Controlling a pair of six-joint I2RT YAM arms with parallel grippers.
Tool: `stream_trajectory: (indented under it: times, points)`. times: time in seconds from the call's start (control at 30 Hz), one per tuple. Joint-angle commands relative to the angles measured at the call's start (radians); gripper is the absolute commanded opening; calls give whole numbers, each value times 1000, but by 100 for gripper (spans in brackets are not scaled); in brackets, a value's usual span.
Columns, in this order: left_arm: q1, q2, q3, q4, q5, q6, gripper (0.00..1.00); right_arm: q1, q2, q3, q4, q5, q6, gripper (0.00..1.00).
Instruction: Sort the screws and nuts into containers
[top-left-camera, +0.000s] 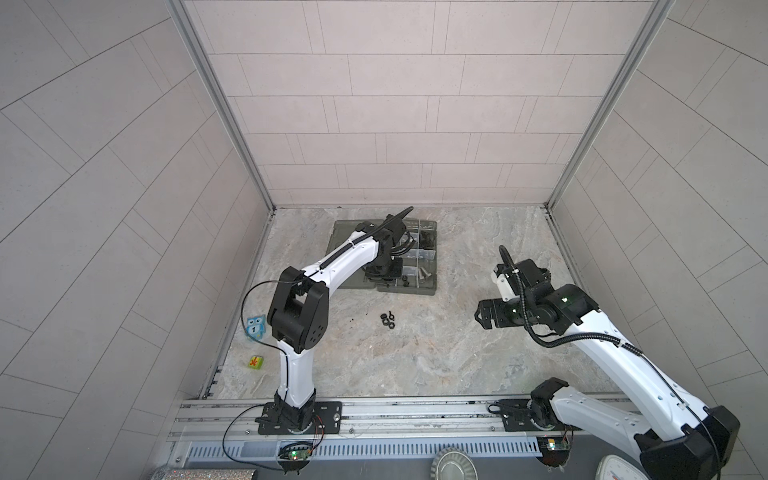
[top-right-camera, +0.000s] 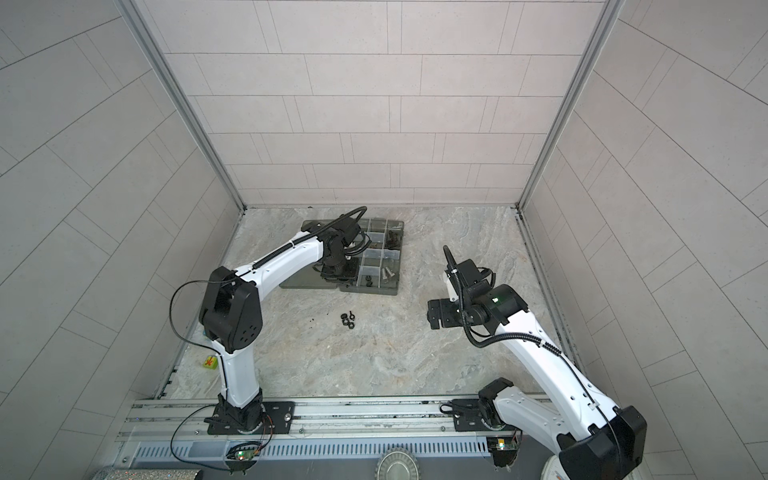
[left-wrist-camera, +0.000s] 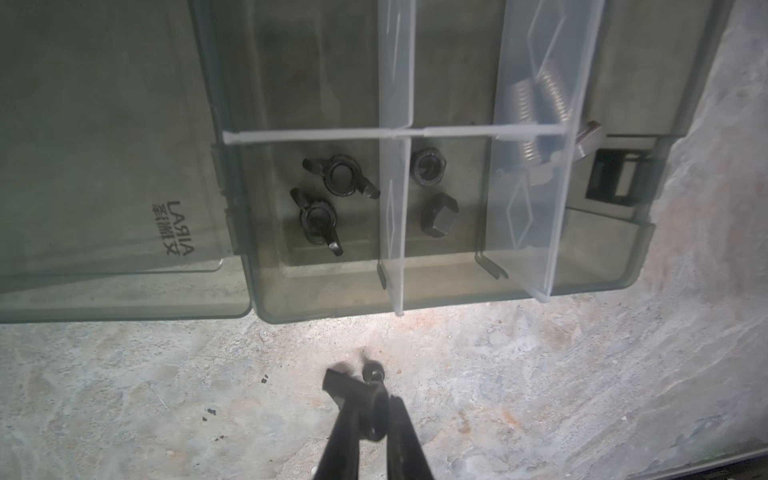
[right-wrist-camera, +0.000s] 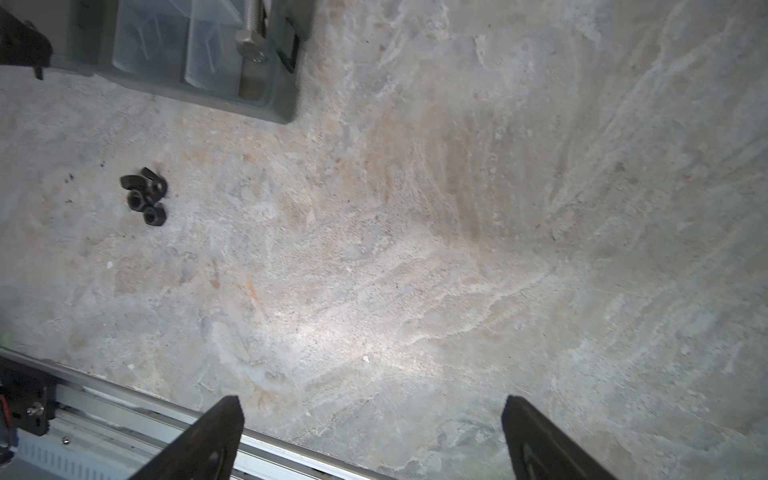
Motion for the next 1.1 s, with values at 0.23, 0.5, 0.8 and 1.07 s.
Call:
stream_trajectory:
  times: [0.23, 0.5, 0.8, 1.07]
  points:
    - [34, 86, 77, -38, -13, 52, 11, -4, 133, 149, 139, -160, -3, 99]
    - [78, 130, 77, -7, 12, 78, 11, -3, 243, 243, 191, -242, 5, 99]
    - [103, 194, 118, 5, 47, 98, 12, -3, 318, 316, 181, -241, -3, 99]
    - [113, 216, 153, -3, 76, 109, 39, -4, 355, 341, 154, -225, -17, 99]
